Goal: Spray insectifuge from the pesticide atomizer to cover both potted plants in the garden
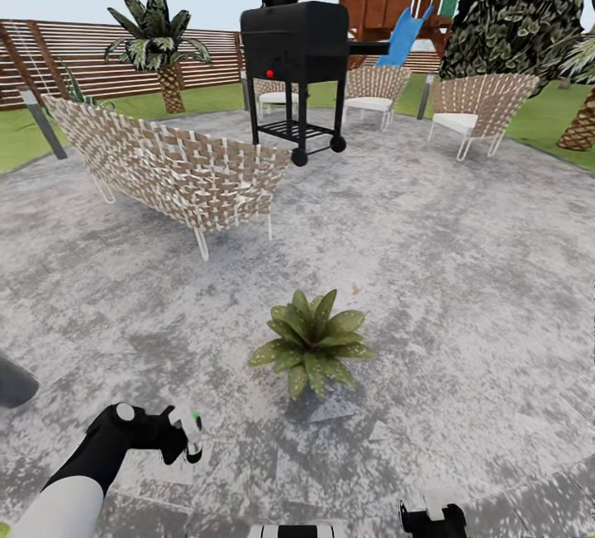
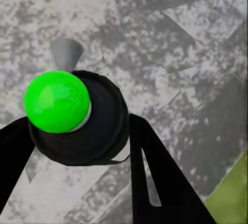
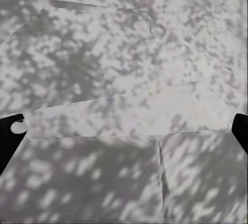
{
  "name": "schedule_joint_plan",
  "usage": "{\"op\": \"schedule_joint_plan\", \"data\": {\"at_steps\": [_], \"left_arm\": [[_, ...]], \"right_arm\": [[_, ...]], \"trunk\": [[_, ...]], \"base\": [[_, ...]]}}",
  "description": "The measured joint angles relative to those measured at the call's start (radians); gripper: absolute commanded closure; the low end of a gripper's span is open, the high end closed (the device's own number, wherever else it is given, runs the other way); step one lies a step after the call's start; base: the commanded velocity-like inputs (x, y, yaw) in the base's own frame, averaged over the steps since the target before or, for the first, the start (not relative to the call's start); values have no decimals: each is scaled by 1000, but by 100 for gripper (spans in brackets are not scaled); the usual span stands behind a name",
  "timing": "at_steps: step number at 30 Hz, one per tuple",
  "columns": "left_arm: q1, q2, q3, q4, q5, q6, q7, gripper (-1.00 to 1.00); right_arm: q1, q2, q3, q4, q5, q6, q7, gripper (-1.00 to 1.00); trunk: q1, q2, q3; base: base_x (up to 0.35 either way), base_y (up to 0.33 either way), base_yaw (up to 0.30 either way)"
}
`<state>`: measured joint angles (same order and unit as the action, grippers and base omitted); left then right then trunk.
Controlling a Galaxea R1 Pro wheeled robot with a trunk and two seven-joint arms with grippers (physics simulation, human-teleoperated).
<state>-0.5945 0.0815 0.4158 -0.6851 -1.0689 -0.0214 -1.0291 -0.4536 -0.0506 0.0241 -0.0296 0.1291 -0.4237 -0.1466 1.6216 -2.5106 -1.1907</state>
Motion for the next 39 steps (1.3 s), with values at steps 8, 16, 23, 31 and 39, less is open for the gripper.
{"op": "schedule_joint_plan", "data": {"at_steps": [8,16,23,31,39], "left_arm": [[0,-8,2,-5,21,-8,1,100],[0,-12,0,-4,17,4,3,100],[0,-17,-3,-2,16,5,5,100],[0,-18,-4,2,17,6,6,100],[0,-47,-6,7,6,5,10,100]], "right_arm": [[0,-32,-4,-5,-2,-4,0,-100],[0,-33,-4,-7,-2,-4,0,-100],[0,-34,-4,-6,-2,-4,0,-100],[0,-34,-4,-6,-2,-4,0,-100],[0,-34,-4,-7,-2,-4,0,-100]], "trunk": [[0,0,0],[0,0,5],[0,0,11],[0,0,19],[-1,0,26]], "base": [[-125,-286,3],[-145,-287,-145],[-146,-287,-199],[-67,-299,-200],[62,-310,-200]]}}
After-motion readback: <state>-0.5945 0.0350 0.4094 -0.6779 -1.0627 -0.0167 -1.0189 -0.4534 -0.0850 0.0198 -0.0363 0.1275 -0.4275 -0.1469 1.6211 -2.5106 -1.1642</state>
